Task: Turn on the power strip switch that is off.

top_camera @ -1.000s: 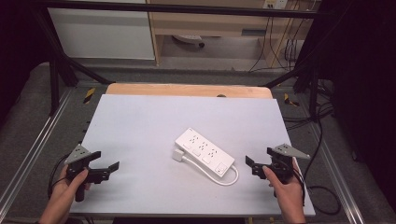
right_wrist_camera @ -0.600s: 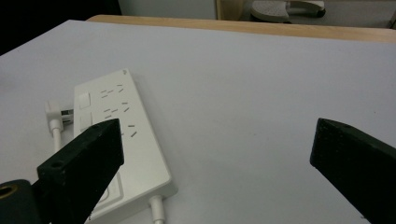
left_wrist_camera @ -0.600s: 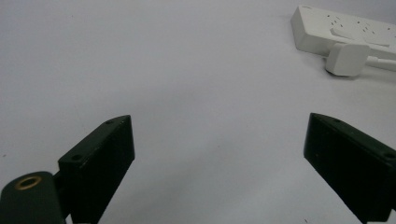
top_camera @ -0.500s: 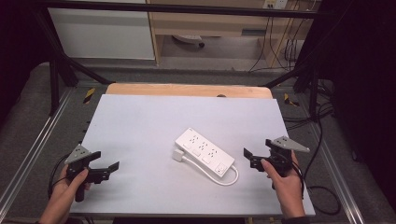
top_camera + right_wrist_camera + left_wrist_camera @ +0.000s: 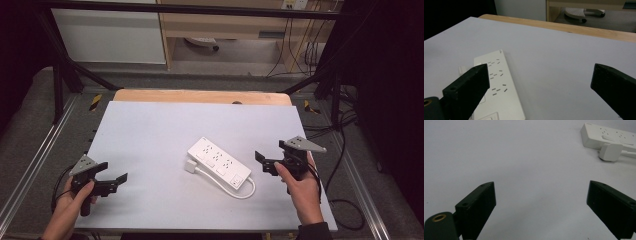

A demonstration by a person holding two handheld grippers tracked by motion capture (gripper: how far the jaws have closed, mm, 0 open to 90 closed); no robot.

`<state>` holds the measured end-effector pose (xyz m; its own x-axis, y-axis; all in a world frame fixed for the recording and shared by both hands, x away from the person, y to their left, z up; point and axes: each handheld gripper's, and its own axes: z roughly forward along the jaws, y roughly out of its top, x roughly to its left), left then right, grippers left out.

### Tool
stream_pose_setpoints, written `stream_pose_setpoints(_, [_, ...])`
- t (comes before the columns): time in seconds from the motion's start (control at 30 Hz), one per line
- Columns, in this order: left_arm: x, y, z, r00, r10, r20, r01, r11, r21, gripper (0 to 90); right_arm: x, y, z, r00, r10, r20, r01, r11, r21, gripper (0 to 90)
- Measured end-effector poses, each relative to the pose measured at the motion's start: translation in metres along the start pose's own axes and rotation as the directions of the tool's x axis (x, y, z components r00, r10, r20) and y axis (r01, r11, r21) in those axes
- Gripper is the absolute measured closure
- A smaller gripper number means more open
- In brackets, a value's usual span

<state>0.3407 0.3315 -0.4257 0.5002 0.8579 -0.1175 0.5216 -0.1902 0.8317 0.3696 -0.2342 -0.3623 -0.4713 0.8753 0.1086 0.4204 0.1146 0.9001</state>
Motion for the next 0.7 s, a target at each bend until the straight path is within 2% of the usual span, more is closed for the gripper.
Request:
stream_pose_setpoints(0.27, [0.0, 0.0, 0.0, 1.0, -0.001, 0.0, 0.001, 1.0, 0.0, 8.7, 0.007, 0.013, 0.007, 0.9996, -0.023, -0.018, 0.023, 1.0, -0.001, 2.4])
stream_pose_setpoints(0.7, [0.0, 0.0, 0.0, 1.0, -0.005, 0.0, 0.005, 1.0, 0.007, 8.7, 0.016, 0.024, 0.016, 0.9978, -0.046, -0.048, 0.046, 0.999, 0.003, 2.3])
